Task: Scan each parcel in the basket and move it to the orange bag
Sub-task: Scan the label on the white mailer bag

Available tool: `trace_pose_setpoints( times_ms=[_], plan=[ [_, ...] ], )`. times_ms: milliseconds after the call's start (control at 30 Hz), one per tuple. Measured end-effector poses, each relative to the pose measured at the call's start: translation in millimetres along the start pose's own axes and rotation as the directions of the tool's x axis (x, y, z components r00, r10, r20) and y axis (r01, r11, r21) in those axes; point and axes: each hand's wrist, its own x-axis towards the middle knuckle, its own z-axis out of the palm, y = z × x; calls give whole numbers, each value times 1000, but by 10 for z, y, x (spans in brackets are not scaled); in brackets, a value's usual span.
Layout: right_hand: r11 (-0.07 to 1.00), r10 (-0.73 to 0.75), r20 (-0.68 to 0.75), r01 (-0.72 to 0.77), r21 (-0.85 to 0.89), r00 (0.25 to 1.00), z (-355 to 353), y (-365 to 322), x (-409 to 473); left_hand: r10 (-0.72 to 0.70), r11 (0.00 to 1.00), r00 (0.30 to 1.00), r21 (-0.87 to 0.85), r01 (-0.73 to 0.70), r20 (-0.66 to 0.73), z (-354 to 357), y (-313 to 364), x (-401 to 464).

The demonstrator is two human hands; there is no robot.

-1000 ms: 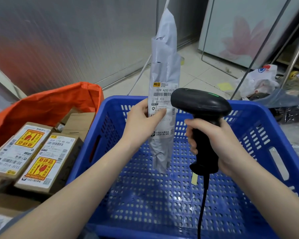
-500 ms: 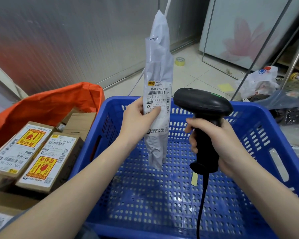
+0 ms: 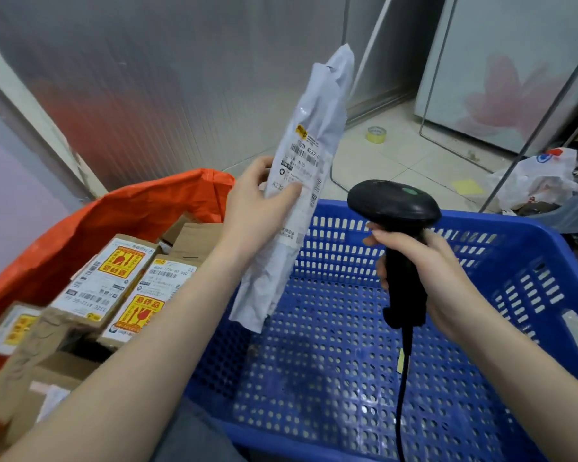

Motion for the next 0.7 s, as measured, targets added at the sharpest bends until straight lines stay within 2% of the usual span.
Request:
trace_pose_setpoints(
  times_ms=[100, 167, 300, 433, 533, 633, 700],
  plan=[
    [999, -6, 79, 3, 37, 997, 331, -26, 15, 116, 970, 993, 217, -106, -30, -539, -1, -39],
    [998, -8, 122, 1, 56, 992, 636, -52, 32, 140, 919, 989, 379, -111, -51, -923, -24, -110],
    [999, 0, 230, -11, 49, 973, 1278, -74, 78, 67, 827, 988, 561, 23, -139, -1672, -244, -239],
    [1000, 18, 304, -11, -24, 952, 1821, -10, 111, 53, 639, 976, 758, 130, -212, -2247, -643, -375],
    [998, 33, 333, -16, -54, 943, 2097, 51, 125, 32, 499, 965, 841, 210, -261, -2522, -962, -514],
    [997, 53, 364, -27, -76, 930, 2272, 130, 141, -24, 472, 962, 845, 251, -272, -2671, -1284, -650],
    [995, 68, 377, -33, -99, 924, 2362, 187, 159, -112, 464, 959, 840, 281, -258, -2690, -1444, -723]
  ],
)
